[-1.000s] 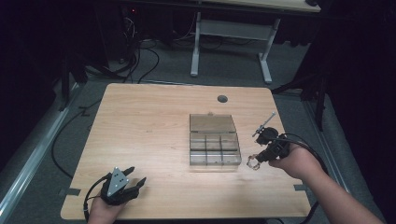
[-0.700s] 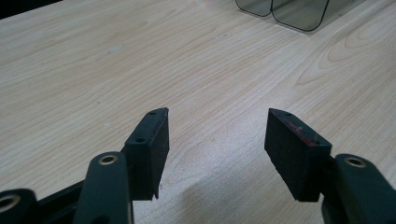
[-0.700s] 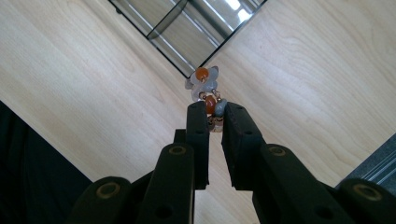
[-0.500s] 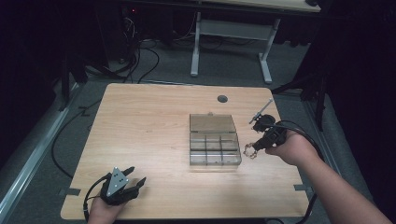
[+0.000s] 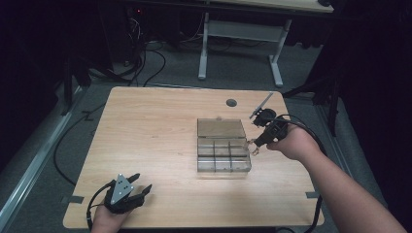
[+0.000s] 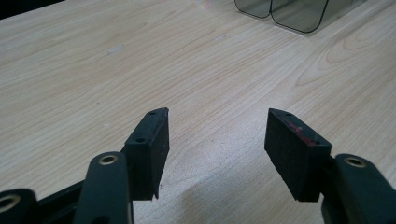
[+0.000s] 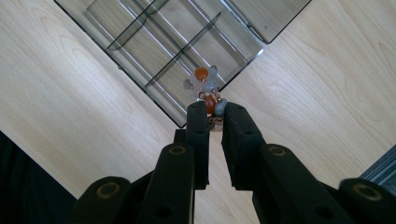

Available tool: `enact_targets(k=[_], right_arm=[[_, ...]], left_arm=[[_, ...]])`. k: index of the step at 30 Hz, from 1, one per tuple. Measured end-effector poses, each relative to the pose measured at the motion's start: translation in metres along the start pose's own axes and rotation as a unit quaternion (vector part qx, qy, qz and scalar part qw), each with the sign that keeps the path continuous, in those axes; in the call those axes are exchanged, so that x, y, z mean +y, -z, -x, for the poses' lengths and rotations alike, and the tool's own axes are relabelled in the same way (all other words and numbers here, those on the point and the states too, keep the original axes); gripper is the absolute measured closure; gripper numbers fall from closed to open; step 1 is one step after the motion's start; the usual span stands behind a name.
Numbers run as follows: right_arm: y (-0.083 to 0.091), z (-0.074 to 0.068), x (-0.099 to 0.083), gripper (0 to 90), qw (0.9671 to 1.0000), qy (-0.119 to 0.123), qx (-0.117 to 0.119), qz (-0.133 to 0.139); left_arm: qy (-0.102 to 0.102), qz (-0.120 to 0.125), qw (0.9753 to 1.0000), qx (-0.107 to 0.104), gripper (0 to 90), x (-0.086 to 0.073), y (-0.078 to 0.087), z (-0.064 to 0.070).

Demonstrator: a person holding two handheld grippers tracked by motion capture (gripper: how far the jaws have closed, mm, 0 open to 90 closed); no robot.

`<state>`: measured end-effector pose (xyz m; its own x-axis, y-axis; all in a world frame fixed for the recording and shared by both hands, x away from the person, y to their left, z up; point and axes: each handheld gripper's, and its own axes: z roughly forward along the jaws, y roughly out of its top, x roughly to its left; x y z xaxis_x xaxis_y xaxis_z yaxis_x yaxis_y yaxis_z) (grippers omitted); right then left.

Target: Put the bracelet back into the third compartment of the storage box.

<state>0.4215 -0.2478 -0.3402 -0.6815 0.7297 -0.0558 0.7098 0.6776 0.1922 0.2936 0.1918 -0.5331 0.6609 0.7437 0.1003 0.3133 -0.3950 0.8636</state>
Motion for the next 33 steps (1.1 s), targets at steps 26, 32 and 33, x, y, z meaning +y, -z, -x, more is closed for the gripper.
enact_targets(k=[26, 32, 33], right_arm=[[-0.032, 0.008, 0.041, 81.1, 0.9999, 0.012, 0.001, -0.008], [-0.044, 0.012, 0.047, 81.1, 0.9999, 0.003, 0.004, -0.014], [-0.044, 0.012, 0.047, 81.1, 0.9999, 0.003, 0.004, -0.014]], left_arm=[[0.001, -0.001, 1.0000, -0.001, 40.8, 0.000, 0.000, -0.001], [0.002, 0.001, 1.0000, -0.001, 40.8, 0.000, 0.001, -0.001], [0.002, 0.001, 1.0000, -0.001, 40.8, 0.000, 0.001, -0.001]])
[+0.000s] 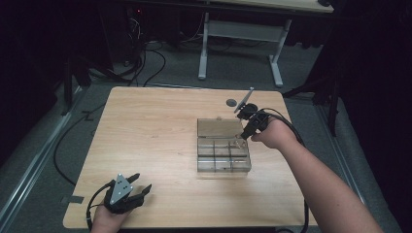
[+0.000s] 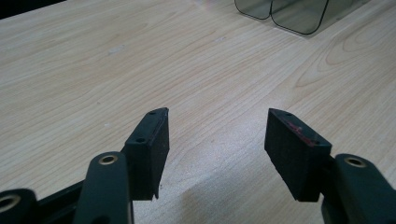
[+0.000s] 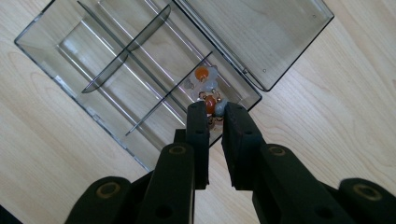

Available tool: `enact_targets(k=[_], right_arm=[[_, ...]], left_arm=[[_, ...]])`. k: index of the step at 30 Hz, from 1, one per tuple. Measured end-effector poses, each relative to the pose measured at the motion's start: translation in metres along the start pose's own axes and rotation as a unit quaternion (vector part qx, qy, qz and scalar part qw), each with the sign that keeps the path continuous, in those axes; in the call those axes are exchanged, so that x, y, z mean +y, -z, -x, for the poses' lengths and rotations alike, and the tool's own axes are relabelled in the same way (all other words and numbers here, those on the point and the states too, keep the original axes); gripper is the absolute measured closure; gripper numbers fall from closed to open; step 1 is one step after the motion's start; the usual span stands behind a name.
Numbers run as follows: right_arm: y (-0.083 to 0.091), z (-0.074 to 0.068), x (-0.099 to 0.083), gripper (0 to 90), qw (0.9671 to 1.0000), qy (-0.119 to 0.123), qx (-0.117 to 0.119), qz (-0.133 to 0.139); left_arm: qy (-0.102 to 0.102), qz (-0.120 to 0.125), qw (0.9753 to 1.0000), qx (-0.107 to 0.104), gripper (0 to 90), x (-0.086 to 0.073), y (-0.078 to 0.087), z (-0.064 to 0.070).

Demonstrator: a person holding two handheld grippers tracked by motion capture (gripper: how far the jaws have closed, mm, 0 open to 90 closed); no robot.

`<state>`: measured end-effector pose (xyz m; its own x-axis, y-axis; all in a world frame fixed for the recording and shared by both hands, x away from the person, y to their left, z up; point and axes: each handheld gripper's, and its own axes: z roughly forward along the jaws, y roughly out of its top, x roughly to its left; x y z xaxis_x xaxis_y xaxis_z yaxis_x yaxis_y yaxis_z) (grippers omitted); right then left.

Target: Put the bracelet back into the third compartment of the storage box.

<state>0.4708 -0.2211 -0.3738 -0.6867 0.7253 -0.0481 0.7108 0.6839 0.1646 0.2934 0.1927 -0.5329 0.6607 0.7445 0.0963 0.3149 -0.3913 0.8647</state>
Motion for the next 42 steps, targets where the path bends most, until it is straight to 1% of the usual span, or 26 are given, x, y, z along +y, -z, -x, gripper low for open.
enact_targets(k=[2, 3, 5, 7, 8, 9, 11, 15, 16, 17, 18, 19, 21, 22, 23, 24, 25, 28, 29, 32, 33, 34, 35, 40, 41, 42], right_arm=[[-0.005, -0.001, 0.001, 81.1, 0.9999, -0.010, -0.003, -0.006], [-0.010, 0.001, 0.003, 81.1, 1.0000, -0.008, 0.000, -0.006], [-0.014, 0.002, 0.004, 81.1, 1.0000, -0.006, 0.002, -0.007], [-0.022, 0.002, 0.005, 81.1, 0.9998, -0.013, 0.004, -0.013], [-0.022, 0.002, 0.005, 81.1, 0.9998, -0.013, 0.004, -0.013], [-0.029, 0.004, 0.006, 81.1, 0.9999, -0.004, 0.001, -0.016], [-0.031, 0.004, 0.006, 81.0, 0.9998, -0.007, 0.002, -0.018], [-0.048, 0.006, 0.005, 81.0, 0.9996, -0.008, 0.005, -0.025], [-0.048, 0.006, 0.005, 81.0, 0.9996, -0.008, 0.005, -0.025], [-0.051, 0.007, 0.005, 81.0, 0.9996, -0.003, 0.004, -0.027], [-0.054, 0.006, 0.004, 81.0, 0.9994, -0.016, 0.004, -0.031], [-0.057, 0.008, 0.004, 81.0, 0.9995, -0.006, 0.004, -0.030], [-0.068, 0.008, 0.002, 80.9, 0.9993, -0.014, 0.010, -0.033], [-0.068, 0.008, 0.002, 80.9, 0.9993, -0.014, 0.010, -0.033], [-0.075, 0.009, 0.001, 80.8, 0.9994, -0.004, 0.011, -0.033], [-0.075, 0.009, 0.001, 80.8, 0.9994, -0.004, 0.011, -0.033], [-0.080, 0.007, -0.001, 80.6, 0.9988, -0.024, 0.014, -0.039], [-0.086, 0.009, -0.002, 78.6, 0.9987, -0.024, 0.021, -0.039], [-0.086, 0.009, -0.002, 78.6, 0.9987, -0.024, 0.021, -0.039], [-0.088, 0.009, -0.002, 71.9, 0.9988, -0.027, 0.023, -0.034], [-0.086, 0.007, -0.002, 70.8, 0.9983, -0.043, 0.021, -0.033], [-0.086, 0.007, -0.002, 70.8, 0.9983, -0.043, 0.021, -0.033], [-0.084, 0.009, -0.003, 69.6, 0.9990, -0.029, 0.022, -0.026], [-0.074, 0.007, -0.003, 68.3, 0.9991, -0.034, 0.021, -0.017], [-0.066, 0.002, -0.004, 67.3, 0.9971, -0.070, 0.022, -0.023], [-0.066, 0.002, -0.004, 67.3, 0.9971, -0.070, 0.022, -0.023]], left_arm=[[0.000, 0.000, 1.0000, 0.001, 40.8, 0.000, 0.000, 0.000], [0.000, 0.000, 1.0000, 0.000, 40.8, 0.000, 0.000, 0.000], [0.000, 0.000, 1.0000, 0.000, 40.7, 0.000, 0.000, 0.000], [0.000, 0.001, 1.0000, 0.001, 40.7, 0.000, 0.000, 0.000], [0.000, 0.001, 1.0000, 0.001, 40.7, 0.000, 0.000, 0.000], [0.000, 0.000, 1.0000, 0.000, 40.8, 0.000, 0.000, 0.000], [0.000, 0.000, 1.0000, 0.000, 40.8, 0.000, 0.000, 0.000], [-0.001, 0.000, 1.0000, 0.000, 40.8, 0.000, 0.000, 0.000], [-0.001, 0.000, 1.0000, 0.000, 40.7, 0.000, 0.000, 0.000], [-0.001, 0.000, 1.0000, 0.000, 40.7, 0.000, 0.000, 0.000], [-0.001, 0.000, 1.0000, 0.001, 40.8, 0.000, 0.000, 0.000], [0.000, 0.001, 1.0000, 0.001, 40.8, 0.000, 0.000, 0.000], [0.000, 0.000, 1.0000, 0.000, 40.8, 0.000, 0.000, 0.000], [0.000, 0.000, 1.0000, 0.000, 40.8, 0.000, 0.000, 0.000], [0.000, 0.000, 1.0000, 0.000, 40.8, 0.000, 0.000, 0.000], [0.000, 0.000, 1.0000, 0.000, 40.7, 0.000, 0.000, 0.000], [0.001, 0.000, 1.0000, 0.001, 40.8, 0.000, 0.000, 0.000], [0.000, 0.000, 1.0000, 0.001, 40.8, 0.000, 0.000, 0.000], [0.000, 0.000, 1.0000, 0.001, 40.8, 0.000, 0.000, 0.000], [0.000, -0.001, 1.0000, 0.001, 40.8, 0.000, 0.000, 0.000], [-0.001, -0.001, 1.0000, 0.000, 40.7, 0.000, 0.000, 0.001], [-0.001, -0.001, 1.0000, 0.000, 40.7, 0.000, 0.000, 0.001], [-0.001, -0.001, 1.0000, 0.000, 40.7, 0.000, 0.000, 0.000], [-0.001, -0.001, 1.0000, 0.000, 40.7, 0.000, 0.000, 0.001], [-0.003, -0.002, 1.0000, 0.001, 40.7, 0.000, 0.000, 0.001], [-0.003, -0.002, 1.0000, 0.001, 40.7, 0.000, 0.000, 0.001]])
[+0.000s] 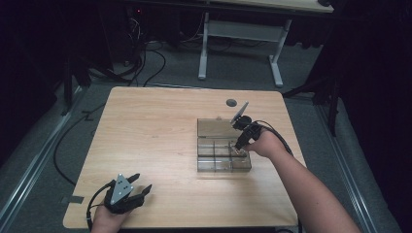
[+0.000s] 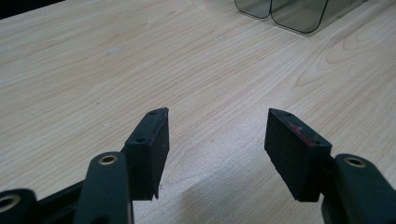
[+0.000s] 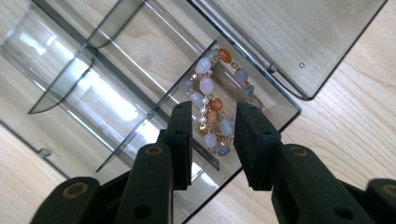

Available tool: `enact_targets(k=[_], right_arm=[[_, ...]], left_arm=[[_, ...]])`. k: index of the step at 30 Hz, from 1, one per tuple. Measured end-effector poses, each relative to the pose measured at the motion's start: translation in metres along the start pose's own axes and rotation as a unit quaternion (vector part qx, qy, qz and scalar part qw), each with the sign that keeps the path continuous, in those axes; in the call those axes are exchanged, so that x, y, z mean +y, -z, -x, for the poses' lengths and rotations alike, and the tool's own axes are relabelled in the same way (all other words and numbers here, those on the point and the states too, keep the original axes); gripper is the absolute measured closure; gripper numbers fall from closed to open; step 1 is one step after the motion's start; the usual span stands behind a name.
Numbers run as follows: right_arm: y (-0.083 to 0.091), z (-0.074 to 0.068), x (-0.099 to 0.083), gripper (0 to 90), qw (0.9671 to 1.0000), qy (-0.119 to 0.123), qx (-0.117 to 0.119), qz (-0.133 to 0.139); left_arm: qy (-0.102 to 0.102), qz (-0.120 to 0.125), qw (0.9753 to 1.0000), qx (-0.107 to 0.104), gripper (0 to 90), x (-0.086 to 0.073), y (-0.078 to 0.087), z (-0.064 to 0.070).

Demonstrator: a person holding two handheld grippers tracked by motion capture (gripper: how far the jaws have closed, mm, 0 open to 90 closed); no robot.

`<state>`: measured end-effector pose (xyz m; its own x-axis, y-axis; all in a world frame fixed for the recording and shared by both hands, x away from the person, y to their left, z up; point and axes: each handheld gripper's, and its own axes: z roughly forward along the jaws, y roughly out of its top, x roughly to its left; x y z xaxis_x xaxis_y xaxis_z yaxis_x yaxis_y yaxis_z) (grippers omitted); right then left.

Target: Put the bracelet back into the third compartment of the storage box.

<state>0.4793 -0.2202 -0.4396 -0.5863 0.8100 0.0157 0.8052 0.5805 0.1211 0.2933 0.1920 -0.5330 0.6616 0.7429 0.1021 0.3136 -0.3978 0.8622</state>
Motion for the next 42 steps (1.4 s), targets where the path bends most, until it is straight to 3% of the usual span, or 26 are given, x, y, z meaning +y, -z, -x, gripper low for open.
enact_targets(k=[1, 8, 9, 12, 23, 32, 42], right_arm=[[0.001, 0.004, -0.001, 67.2, 0.9995, 0.030, -0.001, 0.013], [0.011, 0.005, -0.014, 66.0, 0.9989, 0.036, -0.004, 0.031], [0.014, 0.003, -0.019, 66.0, 0.9992, 0.024, -0.005, 0.033], [0.016, 0.005, -0.026, 65.0, 0.9987, 0.029, -0.005, 0.041], [0.019, 0.006, -0.050, 65.3, 0.9987, 0.011, -0.003, 0.049], [0.012, 0.009, -0.071, 65.0, 0.9985, -0.003, -0.001, 0.055], [0.002, 0.015, -0.092, 64.4, 0.9965, -0.026, 0.003, 0.080]], left_arm=[[0.000, 0.000, 1.0000, 0.000, 40.7, 0.000, 0.000, 0.000], [0.001, 0.000, 1.0000, 0.001, 40.7, 0.000, 0.000, 0.000], [0.001, 0.000, 1.0000, 0.002, 40.7, 0.000, -0.001, 0.001], [0.000, -0.002, 1.0000, 0.002, 40.7, 0.000, -0.001, 0.000], [0.000, -0.003, 1.0000, 0.003, 40.6, 0.000, -0.001, 0.001], [-0.002, -0.004, 1.0000, 0.003, 40.6, 0.000, -0.001, 0.001], [-0.001, -0.004, 1.0000, 0.004, 40.6, 0.000, -0.001, 0.001]])
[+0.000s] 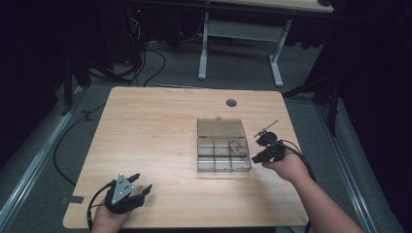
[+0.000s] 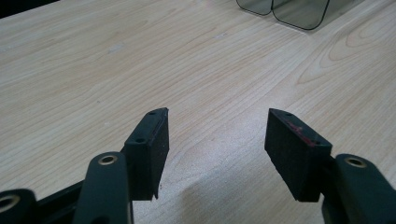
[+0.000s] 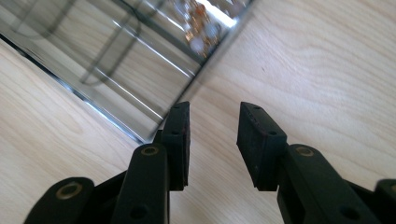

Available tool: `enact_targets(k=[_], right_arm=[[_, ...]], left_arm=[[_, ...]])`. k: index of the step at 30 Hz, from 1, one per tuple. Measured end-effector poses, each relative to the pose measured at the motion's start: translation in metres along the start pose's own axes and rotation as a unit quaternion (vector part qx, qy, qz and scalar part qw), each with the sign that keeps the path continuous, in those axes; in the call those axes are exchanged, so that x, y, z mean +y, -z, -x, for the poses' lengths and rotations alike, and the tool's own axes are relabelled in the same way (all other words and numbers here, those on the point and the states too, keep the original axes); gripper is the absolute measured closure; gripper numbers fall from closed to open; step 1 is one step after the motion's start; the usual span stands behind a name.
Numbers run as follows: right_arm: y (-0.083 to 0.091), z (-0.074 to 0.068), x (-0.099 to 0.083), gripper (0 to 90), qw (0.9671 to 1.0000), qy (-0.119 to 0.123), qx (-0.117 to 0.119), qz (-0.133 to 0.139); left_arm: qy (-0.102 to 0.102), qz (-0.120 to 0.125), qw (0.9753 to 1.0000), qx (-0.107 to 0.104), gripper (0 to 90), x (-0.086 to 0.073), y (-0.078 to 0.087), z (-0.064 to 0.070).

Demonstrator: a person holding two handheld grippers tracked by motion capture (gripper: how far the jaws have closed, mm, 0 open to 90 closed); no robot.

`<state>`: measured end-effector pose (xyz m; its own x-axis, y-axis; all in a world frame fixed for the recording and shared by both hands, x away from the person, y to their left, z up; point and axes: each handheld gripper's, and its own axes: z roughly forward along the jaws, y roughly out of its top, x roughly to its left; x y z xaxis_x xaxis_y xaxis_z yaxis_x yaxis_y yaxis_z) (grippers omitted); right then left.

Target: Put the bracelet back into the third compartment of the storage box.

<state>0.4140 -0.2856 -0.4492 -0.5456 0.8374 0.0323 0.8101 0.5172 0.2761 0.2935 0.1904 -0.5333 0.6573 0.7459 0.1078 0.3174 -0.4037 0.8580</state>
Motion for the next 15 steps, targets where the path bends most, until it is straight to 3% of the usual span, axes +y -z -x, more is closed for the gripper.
enact_targets(k=[6, 7, 10, 15], right_arm=[[-0.003, 0.002, -0.015, 65.1, 0.9996, -0.006, -0.008, 0.026], [-0.005, 0.002, -0.021, 65.2, 0.9990, -0.018, 0.003, 0.042], [-0.007, 0.002, -0.027, 65.1, 0.9986, -0.014, -0.004, 0.052], [-0.013, -0.002, -0.043, 63.6, 0.9967, -0.015, 0.003, 0.080]], left_arm=[[0.000, -0.001, 1.0000, 0.000, 40.5, 0.000, 0.000, 0.000], [0.000, -0.002, 1.0000, 0.001, 40.5, 0.000, 0.000, 0.000], [0.000, -0.002, 1.0000, 0.001, 40.5, 0.000, 0.000, 0.000], [0.001, -0.002, 1.0000, 0.002, 40.4, 0.000, 0.000, 0.000]])
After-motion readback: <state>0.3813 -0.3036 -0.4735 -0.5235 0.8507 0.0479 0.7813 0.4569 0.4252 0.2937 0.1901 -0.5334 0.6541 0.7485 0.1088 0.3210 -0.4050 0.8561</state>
